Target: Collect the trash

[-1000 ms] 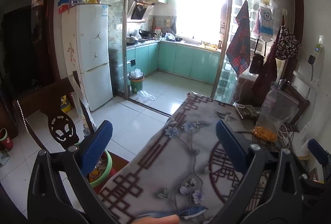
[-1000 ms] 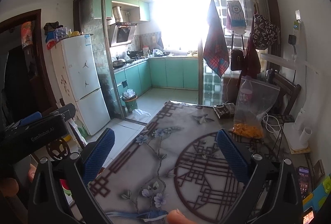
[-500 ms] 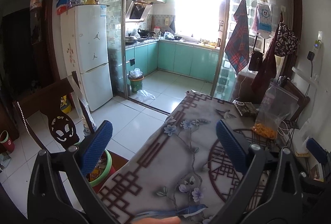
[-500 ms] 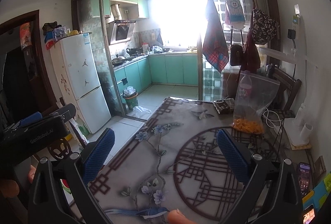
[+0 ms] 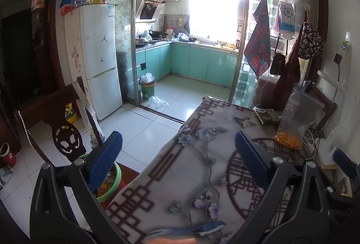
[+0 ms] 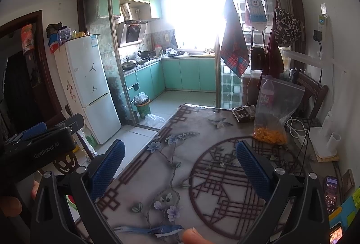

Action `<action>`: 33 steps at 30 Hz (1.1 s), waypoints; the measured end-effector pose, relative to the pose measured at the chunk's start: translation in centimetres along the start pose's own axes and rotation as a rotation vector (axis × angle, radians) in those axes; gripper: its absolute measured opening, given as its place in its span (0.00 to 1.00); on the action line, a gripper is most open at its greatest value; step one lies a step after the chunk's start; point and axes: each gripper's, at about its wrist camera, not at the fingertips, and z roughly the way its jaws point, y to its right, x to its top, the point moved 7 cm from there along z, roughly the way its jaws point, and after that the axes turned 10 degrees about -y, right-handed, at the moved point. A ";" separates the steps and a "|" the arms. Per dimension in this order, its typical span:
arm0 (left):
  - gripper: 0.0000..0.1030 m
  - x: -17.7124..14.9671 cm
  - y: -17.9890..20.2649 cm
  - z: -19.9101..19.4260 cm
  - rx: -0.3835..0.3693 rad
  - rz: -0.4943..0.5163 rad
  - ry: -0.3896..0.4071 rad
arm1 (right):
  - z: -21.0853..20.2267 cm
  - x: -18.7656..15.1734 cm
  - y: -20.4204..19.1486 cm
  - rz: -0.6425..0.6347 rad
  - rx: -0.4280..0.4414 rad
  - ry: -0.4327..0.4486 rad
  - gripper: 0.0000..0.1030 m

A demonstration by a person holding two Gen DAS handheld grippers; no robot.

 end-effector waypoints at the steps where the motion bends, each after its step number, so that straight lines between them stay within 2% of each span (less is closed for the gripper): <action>1: 0.95 0.0 0.0 0.0 -0.001 0.000 0.000 | 0.0 0.0 0.0 0.000 0.000 -0.001 0.93; 33: 0.95 -0.4 0.4 0.4 -0.007 0.015 -0.008 | 0.5 -0.5 0.3 0.011 0.000 -0.014 0.93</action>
